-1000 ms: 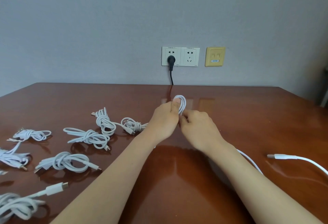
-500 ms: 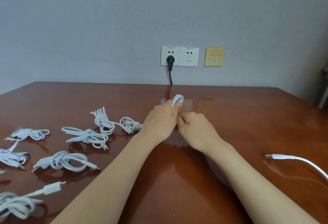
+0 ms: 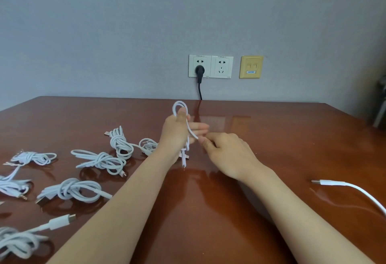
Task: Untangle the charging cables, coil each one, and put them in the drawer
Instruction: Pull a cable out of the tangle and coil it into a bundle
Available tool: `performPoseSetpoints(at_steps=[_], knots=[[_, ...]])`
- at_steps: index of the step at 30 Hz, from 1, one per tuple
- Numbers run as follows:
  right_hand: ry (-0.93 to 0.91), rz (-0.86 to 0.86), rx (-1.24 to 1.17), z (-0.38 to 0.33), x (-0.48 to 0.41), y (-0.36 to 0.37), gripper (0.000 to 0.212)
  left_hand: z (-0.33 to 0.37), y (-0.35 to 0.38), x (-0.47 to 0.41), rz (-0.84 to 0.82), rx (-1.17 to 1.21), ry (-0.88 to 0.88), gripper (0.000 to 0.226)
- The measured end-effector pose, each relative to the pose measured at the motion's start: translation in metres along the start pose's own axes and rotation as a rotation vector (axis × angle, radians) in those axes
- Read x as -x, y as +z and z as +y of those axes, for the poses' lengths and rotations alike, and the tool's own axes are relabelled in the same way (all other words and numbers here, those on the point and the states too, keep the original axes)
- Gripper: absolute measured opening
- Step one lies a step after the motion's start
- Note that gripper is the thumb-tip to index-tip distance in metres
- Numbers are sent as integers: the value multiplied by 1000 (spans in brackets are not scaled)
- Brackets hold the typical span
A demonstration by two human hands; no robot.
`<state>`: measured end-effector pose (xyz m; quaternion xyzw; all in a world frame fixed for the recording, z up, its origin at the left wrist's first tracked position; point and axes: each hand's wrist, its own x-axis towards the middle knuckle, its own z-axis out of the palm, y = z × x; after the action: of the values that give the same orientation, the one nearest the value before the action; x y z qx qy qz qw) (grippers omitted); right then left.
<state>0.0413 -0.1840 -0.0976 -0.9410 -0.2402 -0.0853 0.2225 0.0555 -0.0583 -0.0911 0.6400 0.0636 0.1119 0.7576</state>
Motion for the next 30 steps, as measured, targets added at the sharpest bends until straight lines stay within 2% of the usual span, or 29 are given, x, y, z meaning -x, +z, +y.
performPoseSetpoints(at_steps=[3,5,17,20,25,30], knots=[[-7,-9,-13,2,0,-2,39,7,-4,-3,44,320,-59,35],[-18,-22,-31,0,1,-3,42,9,-7,-4,70,374,-69,38],[-59,-68,-121,11,-2,-21,27,16,-10,-5,128,206,-13,36],[-51,-80,-123,14,-1,-25,24,17,-13,-5,177,94,19,35],[-188,0,91,5,5,-24,20,7,-7,-7,162,-450,193,39],[-297,87,-8,-2,6,-20,19,4,-5,-3,28,-596,212,47]])
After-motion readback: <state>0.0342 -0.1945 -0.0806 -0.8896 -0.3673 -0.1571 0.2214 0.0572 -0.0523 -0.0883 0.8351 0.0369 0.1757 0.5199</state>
